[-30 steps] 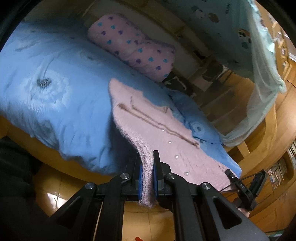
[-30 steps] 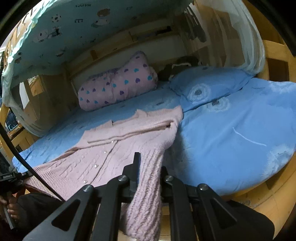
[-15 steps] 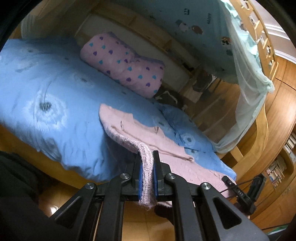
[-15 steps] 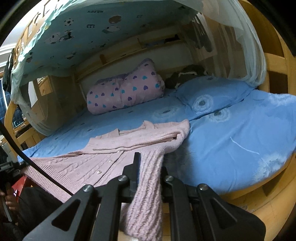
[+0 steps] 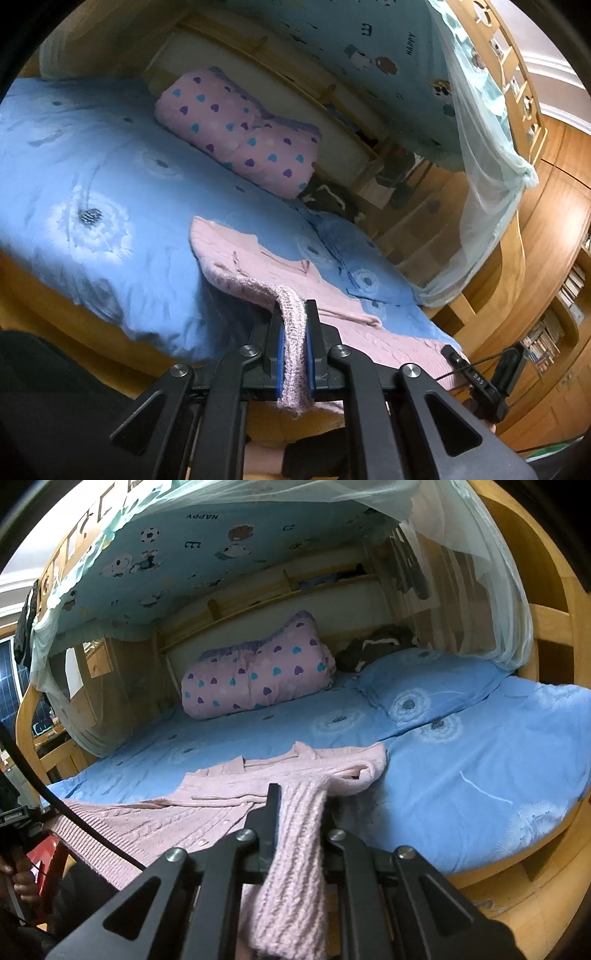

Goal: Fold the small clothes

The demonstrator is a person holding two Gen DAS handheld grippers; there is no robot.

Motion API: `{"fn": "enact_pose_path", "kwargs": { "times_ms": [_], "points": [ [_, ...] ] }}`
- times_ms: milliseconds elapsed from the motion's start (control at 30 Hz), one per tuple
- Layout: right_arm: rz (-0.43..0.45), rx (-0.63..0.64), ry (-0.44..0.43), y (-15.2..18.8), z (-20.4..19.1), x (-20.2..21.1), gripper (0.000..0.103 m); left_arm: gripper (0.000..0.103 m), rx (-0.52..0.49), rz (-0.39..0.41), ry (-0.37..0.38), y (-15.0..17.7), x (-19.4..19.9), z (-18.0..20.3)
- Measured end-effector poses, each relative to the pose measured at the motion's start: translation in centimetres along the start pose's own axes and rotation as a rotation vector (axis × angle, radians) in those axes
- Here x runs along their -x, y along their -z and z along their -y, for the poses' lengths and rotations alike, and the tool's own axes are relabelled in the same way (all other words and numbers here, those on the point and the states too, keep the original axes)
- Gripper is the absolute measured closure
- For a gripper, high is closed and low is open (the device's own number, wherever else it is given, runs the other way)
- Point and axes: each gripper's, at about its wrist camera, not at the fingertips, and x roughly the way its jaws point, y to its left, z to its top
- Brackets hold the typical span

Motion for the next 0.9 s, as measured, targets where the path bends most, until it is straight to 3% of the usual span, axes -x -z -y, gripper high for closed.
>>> {"fn": "enact_pose_path", "kwargs": {
  "times_ms": [167,500,800,900],
  "points": [
    [-0.013,-0.008,-0.001,-0.9,0.3,-1.2,0.094,0.103,0.050,0.040,0.003,-1.5,-0.2,-1.3],
    [0.025,0.012,-0.033,-4.3,0.2,-4.2,0.094,0.103,0.028,0.090,-0.034,-5.8,-2.8,-1.2],
    [0.024,-0.089,-0.076,-6.2,2.8,-10.0,0.094,0.103,0.111,0.039,-0.080,-8.4,-8.2,-3.5],
    [-0.007,-0.151,-0.045,-6.3,4.9,-12.4,0.094,0.103,0.133,0.012,-0.098,-8.9,-10.5,-4.0]
  ]
}}
